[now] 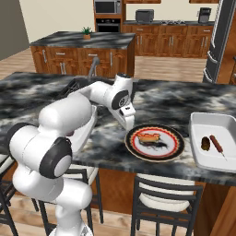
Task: Place one cooked food and one vegetable from the large plate to each tupperware container.
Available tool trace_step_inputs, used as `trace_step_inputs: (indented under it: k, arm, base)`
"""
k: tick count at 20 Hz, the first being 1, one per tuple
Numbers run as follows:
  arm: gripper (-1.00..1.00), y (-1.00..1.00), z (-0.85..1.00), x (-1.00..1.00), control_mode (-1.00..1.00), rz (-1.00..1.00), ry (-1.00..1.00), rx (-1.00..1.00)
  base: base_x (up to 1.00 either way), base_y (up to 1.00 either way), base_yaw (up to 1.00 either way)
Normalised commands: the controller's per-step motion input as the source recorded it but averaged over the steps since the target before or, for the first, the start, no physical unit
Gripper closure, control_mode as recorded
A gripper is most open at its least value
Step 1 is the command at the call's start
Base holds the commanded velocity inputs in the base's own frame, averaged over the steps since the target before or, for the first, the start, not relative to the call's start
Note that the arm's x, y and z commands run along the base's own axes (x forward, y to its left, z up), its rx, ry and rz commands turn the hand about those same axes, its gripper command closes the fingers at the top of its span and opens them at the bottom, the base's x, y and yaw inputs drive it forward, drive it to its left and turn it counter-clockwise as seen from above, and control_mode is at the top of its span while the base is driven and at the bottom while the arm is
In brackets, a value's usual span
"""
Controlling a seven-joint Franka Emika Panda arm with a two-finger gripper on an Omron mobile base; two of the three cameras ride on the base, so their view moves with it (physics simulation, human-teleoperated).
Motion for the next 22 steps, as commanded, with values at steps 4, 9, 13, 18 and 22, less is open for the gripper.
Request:
trace_step_inputs:
  k: [4,9,13,18,22]
  arm:
    - [-1.00,-0.67,0.00,0.15,-1.00,0.02,0.00,-0.01]
    - [-1.00,-0.42,-0.12,0.03,-1.00,0.00,0.00,-0.09]
    - [-1.00,-0.05,-0.29,0.03,-1.00,0.00,0.00,-0.13]
    - [-1.00,-0.21,-0.25,0.30,-1.00,0.00,0.00,-0.04]
    - [-1.00,-0.31,-0.31,0.45,-1.00,0.00,0.00,0.00]
  base:
    - [0.00,0.00,0.00]
    - [0.00,0.00,0.00]
    - [0.00,0.00,0.00]
    - [0.00,0.00,0.00]
    - [0.00,0.00,0.00]
